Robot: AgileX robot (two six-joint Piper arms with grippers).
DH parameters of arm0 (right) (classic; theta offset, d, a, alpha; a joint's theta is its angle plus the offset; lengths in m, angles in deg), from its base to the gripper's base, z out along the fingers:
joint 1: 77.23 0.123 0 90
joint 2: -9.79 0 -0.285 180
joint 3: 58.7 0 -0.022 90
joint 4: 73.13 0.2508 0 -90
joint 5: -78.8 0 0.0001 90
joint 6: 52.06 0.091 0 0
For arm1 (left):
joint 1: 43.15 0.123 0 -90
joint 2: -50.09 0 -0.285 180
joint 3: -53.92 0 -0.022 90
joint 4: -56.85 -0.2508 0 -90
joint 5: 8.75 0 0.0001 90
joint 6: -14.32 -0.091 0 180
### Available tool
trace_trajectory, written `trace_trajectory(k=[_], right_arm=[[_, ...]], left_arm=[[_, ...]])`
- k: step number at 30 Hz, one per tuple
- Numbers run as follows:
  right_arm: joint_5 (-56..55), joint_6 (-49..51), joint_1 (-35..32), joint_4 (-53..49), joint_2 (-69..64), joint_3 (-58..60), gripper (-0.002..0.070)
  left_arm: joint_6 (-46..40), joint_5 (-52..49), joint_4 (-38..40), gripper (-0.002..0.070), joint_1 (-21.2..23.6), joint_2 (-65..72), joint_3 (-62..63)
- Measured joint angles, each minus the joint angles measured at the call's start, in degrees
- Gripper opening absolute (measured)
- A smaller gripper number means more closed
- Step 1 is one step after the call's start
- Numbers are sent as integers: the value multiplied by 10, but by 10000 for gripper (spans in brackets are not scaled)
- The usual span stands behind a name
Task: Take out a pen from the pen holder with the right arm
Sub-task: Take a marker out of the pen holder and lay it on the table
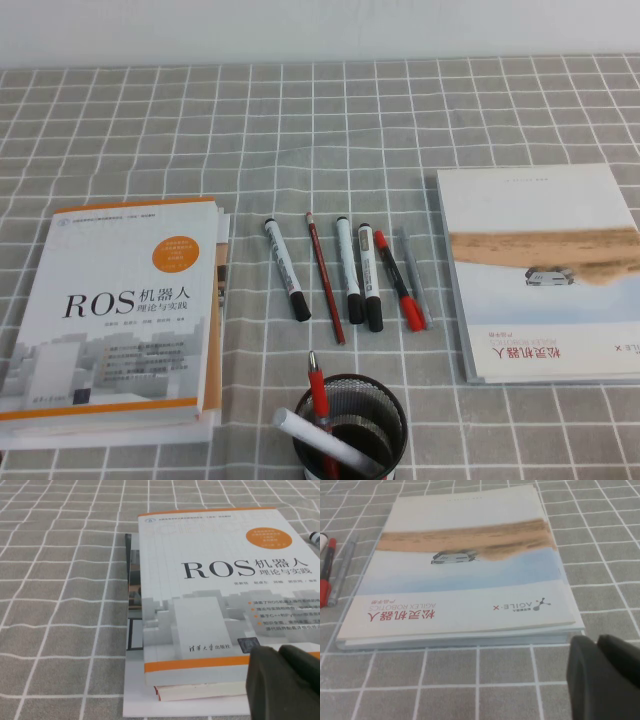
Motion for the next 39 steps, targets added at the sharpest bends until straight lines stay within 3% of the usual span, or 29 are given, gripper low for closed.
trace_trajectory(k=[18, 25, 34, 39], right_arm=[[-10, 0, 0, 0, 0, 0, -13], [-76, 0, 0, 12, 0, 0, -13], [-160, 0, 0, 162, 0, 0, -12], [-168, 0, 0, 175, 0, 0, -13]], left_arm=[[0, 0, 0, -4, 0, 0, 0], [0, 0, 0, -4, 0, 0, 0], [0, 0, 0, -4, 0, 0, 0], [0, 0, 0, -4, 0, 0, 0]])
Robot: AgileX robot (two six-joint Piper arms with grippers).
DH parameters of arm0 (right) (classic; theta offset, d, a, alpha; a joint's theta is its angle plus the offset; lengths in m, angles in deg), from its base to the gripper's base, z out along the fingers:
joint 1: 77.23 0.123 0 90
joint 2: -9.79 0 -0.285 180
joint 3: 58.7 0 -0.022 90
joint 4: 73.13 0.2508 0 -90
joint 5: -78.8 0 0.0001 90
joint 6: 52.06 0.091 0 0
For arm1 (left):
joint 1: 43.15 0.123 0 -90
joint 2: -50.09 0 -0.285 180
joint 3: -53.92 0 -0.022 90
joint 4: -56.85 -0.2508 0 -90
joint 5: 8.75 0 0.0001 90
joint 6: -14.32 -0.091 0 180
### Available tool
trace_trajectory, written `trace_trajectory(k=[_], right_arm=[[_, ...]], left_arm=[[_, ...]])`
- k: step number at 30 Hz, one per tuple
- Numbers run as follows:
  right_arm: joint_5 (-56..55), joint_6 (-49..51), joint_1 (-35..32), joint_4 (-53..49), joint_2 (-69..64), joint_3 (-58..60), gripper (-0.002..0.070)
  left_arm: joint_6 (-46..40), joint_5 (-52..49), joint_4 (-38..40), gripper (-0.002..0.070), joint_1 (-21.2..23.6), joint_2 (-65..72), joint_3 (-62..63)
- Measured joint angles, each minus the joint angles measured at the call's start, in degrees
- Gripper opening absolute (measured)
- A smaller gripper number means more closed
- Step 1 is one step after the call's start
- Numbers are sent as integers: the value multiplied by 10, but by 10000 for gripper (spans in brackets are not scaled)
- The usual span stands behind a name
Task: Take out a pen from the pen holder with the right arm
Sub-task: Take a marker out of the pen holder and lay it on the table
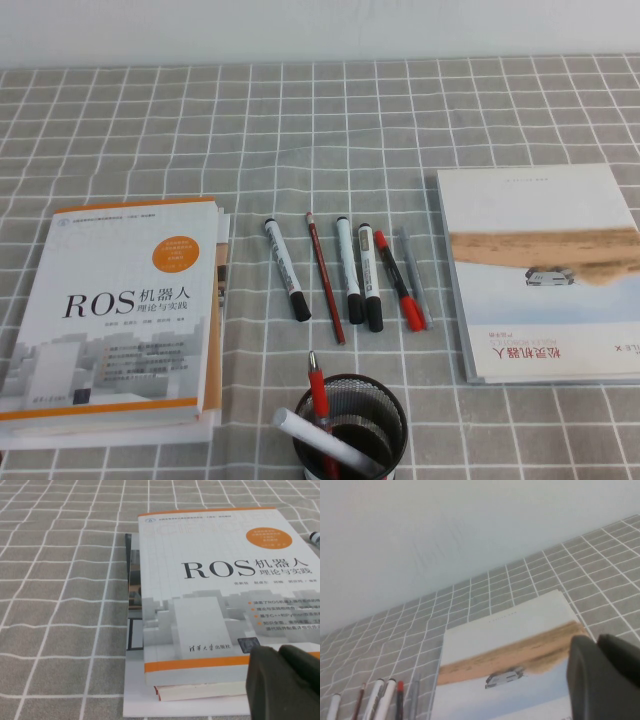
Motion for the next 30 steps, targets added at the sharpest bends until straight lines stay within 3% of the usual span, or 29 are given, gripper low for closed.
trace_trajectory(k=[7, 12, 22, 30], right_arm=[[1, 0, 0, 34, 0, 0, -13], [79, 0, 0, 66, -16, -32, -13], [271, -87, 0, 62, -239, -211, -13], [304, -208, 0, 93, -416, -309, -13]], left_arm=[[0, 0, 0, -4, 0, 0, 0], [0, 0, 0, -4, 0, 0, 0], [0, 0, 0, -4, 0, 0, 0], [0, 0, 0, -4, 0, 0, 0]])
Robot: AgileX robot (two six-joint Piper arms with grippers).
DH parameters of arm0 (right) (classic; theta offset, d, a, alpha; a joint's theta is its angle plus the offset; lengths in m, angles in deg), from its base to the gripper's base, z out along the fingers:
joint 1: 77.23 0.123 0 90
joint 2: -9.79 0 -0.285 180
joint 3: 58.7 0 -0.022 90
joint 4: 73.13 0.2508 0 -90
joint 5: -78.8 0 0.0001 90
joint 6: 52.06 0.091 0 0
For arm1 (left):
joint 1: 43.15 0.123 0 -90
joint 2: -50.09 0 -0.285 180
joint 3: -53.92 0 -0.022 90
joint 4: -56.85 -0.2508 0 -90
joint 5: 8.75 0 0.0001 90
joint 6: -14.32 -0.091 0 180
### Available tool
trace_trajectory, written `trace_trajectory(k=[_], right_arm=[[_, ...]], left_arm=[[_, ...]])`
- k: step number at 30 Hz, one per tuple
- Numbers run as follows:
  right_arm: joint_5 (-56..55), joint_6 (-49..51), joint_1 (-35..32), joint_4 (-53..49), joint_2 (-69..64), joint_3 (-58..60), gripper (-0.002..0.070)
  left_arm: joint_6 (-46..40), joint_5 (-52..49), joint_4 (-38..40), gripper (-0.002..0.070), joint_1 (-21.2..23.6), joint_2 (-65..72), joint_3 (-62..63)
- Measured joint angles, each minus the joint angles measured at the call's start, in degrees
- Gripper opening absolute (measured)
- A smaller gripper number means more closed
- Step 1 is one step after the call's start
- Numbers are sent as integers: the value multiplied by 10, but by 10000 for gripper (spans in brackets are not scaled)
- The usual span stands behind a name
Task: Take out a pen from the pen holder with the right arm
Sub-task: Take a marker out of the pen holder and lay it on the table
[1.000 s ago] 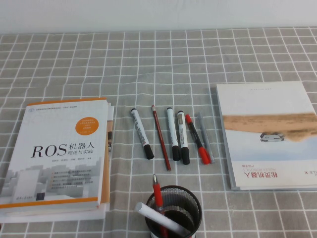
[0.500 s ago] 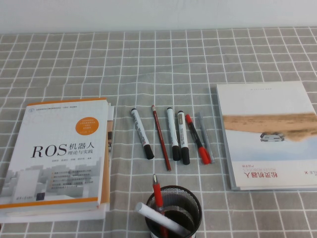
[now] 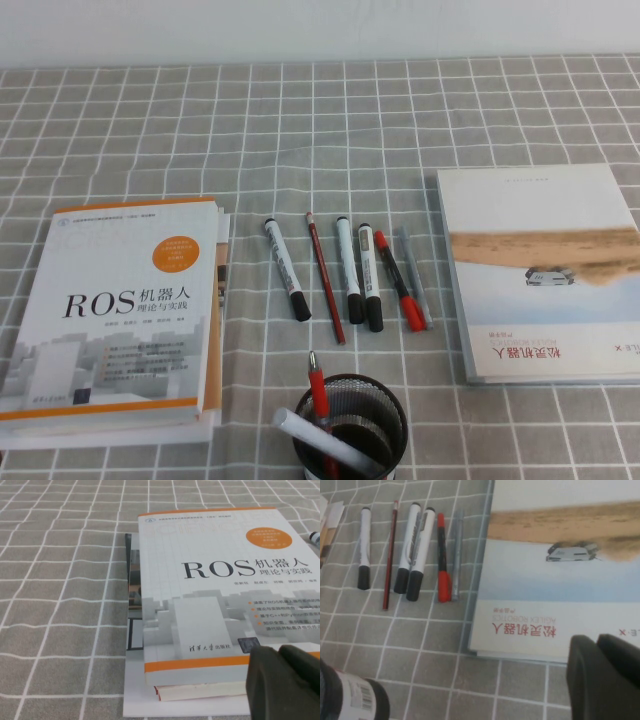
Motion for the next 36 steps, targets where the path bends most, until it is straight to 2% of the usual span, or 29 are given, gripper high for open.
trace_trajectory(k=[6, 8, 13, 18, 27, 32, 36], right_arm=[[0, -114, 9, 108, -79, -36, -13], [-6, -127, 32, 117, -101, -48, -12], [-35, -133, 137, 120, -161, -90, -12], [-102, -96, 259, 57, -214, -123, -13], [-292, 64, 451, -173, -237, -96, 5], [-450, 82, 512, -206, -237, -23, 109], [-535, 84, 552, -214, -237, 28, 274]], left_arm=[[0, 0, 0, -4, 0, 0, 0], [0, 0, 0, -4, 0, 0, 0], [0, 0, 0, -4, 0, 0, 0], [0, 0, 0, -4, 0, 0, 0], [0, 0, 0, -4, 0, 0, 0], [0, 0, 0, -4, 0, 0, 0], [0, 0, 0, -4, 0, 0, 0]])
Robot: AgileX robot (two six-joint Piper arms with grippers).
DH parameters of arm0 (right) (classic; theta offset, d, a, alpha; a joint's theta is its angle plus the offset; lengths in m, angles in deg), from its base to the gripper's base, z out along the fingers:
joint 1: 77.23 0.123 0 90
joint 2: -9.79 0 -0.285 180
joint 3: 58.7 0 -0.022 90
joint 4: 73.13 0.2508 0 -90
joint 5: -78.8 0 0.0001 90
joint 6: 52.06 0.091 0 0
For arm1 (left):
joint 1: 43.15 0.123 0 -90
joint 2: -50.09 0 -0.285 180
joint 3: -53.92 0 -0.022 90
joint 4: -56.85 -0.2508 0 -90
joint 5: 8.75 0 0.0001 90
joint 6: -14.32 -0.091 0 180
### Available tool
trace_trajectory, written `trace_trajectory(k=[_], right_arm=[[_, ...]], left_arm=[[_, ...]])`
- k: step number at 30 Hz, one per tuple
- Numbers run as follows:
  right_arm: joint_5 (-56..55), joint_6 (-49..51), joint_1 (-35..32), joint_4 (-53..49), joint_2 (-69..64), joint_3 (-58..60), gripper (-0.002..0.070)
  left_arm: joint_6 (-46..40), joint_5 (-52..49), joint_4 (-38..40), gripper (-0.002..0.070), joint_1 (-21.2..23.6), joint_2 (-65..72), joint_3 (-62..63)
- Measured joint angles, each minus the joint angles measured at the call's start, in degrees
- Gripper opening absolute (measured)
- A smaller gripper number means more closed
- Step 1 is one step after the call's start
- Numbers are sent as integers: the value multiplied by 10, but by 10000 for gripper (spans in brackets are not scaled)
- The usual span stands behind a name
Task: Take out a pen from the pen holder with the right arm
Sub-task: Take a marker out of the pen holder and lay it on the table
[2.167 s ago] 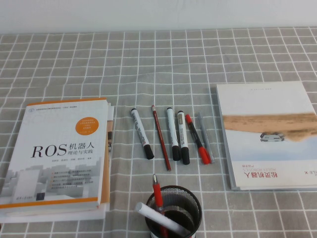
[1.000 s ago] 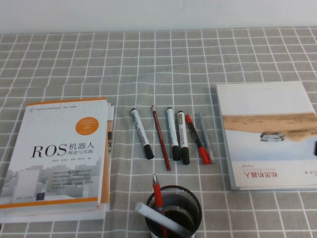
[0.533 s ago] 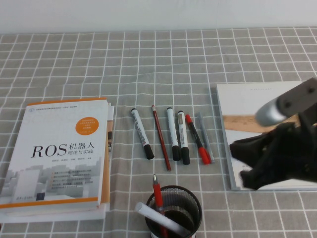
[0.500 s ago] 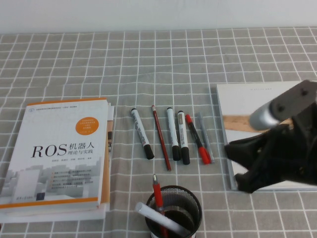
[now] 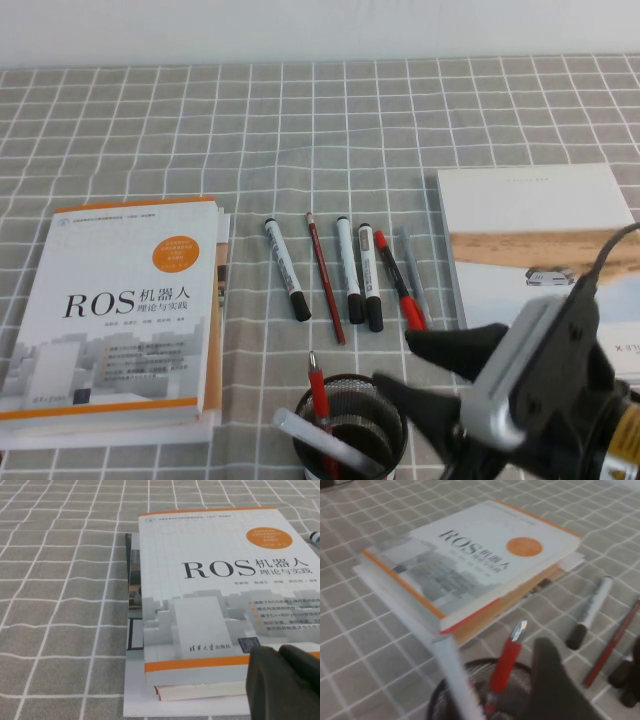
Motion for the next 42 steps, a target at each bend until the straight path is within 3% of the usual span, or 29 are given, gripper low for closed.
trace_trajectory(k=[3, 7, 12, 19, 42], right_arm=[[-8, 1, 23, -24, -2, 7, 375], [-30, 2, 41, -52, -23, 7, 418], [-64, 20, 42, -77, -73, 7, 426], [-161, 109, 42, -199, -133, 4, 427], [-51, 138, 42, -230, -199, -83, 428]], left_arm=[[0, 0, 0, -4, 0, 0, 0], [0, 0, 0, -4, 0, 0, 0], [0, 0, 0, -4, 0, 0, 0], [0, 0, 0, -4, 0, 0, 0], [0, 0, 0, -4, 0, 0, 0]])
